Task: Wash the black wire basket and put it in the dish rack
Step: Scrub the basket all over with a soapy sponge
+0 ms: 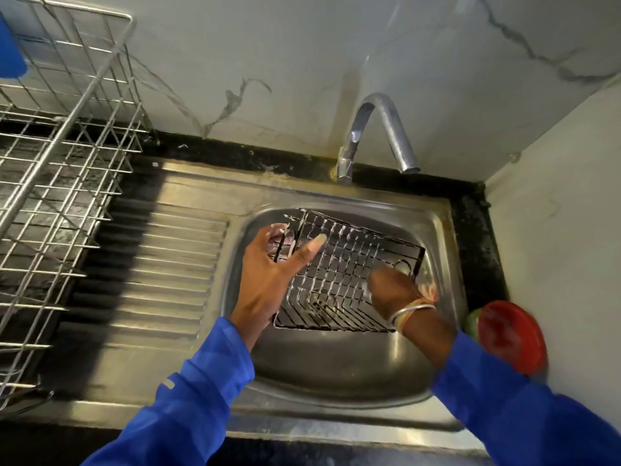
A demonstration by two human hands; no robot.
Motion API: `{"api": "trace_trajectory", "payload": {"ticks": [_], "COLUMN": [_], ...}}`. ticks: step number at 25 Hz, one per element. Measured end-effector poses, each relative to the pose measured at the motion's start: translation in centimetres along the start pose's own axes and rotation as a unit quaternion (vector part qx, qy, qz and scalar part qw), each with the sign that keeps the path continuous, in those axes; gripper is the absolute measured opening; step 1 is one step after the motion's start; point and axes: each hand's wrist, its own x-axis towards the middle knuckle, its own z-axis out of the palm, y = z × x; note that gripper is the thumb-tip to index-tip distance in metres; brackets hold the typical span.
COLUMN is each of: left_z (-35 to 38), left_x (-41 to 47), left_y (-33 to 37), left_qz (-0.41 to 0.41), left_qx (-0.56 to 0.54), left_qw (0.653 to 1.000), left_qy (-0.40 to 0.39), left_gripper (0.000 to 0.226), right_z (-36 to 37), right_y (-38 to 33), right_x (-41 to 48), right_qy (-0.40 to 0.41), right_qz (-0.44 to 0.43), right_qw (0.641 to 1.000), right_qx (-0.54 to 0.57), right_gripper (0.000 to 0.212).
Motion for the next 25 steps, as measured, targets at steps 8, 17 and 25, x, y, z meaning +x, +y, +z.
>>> {"api": "trace_trajectory", "payload": {"ticks": [8, 17, 25], "left_z": [0.3, 0.4, -0.6], "left_x": [0.6, 0.0, -0.8], "left_y": [-0.5, -0.6, -1.2], "left_qz": [-0.009, 0.001, 0.041], "left_qx": [0.0, 0.018, -0.021], "left_qw": [1.0, 1.0, 0.998], "left_qy": [0.0, -0.013, -0.031], "left_gripper": [0.089, 0.089, 0.062], "right_z": [-1.3, -1.2, 0.6], "right_y": [2.2, 2.0, 0.6], "right_x": [1.6, 0.8, -2.3], "right_qy": [0.104, 0.111, -0.083], "right_qz": [0.022, 0.033, 0.0], "right_qw": [0.994, 0.992, 0.991], "right_qx": [-0.003, -0.04, 0.105], "right_gripper": [0.026, 0.023, 0.026]}}
